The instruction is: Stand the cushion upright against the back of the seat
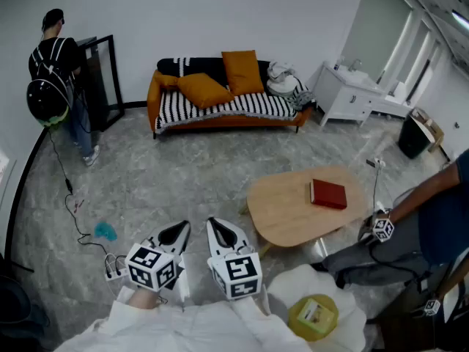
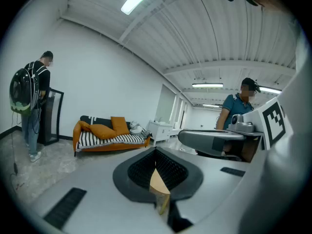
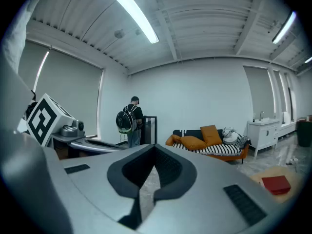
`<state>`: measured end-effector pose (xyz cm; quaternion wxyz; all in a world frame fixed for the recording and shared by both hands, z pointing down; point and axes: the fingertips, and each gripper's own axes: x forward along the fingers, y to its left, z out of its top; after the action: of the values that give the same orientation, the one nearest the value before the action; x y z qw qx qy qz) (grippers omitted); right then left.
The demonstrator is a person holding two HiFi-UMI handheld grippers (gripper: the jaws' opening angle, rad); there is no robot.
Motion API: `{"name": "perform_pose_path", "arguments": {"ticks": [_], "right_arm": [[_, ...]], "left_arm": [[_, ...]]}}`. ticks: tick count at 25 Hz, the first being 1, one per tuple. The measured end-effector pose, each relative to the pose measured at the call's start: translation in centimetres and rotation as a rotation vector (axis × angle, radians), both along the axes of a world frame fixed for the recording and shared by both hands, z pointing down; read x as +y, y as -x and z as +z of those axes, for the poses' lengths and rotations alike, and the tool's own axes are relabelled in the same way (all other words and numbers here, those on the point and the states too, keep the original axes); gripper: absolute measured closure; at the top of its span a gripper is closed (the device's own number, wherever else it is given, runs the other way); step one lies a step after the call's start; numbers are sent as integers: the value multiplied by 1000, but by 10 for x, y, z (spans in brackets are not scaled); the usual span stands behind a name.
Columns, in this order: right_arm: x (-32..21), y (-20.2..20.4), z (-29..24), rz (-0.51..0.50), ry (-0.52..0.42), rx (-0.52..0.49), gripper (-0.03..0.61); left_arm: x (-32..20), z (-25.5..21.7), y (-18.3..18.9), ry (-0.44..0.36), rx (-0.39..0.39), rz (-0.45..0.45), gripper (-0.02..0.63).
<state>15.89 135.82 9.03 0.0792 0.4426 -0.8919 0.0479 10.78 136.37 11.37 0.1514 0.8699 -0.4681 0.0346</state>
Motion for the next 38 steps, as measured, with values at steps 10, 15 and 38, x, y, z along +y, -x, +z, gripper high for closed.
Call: {"name": "perform_pose_path", "arguments": {"ticks": [10,15,38], "right_arm": [[-6,-6,9,-13,19,-16,566],[-14,-8,15,-8,16,-5,566],[-96,-2,19,-61,42,-67,565]], "left_arm": [[-8,8,-2,49,86,-16,607],[-15,7,-3,30,61,-8,607],[-102,24,-27,80,102,-9,607]]}}
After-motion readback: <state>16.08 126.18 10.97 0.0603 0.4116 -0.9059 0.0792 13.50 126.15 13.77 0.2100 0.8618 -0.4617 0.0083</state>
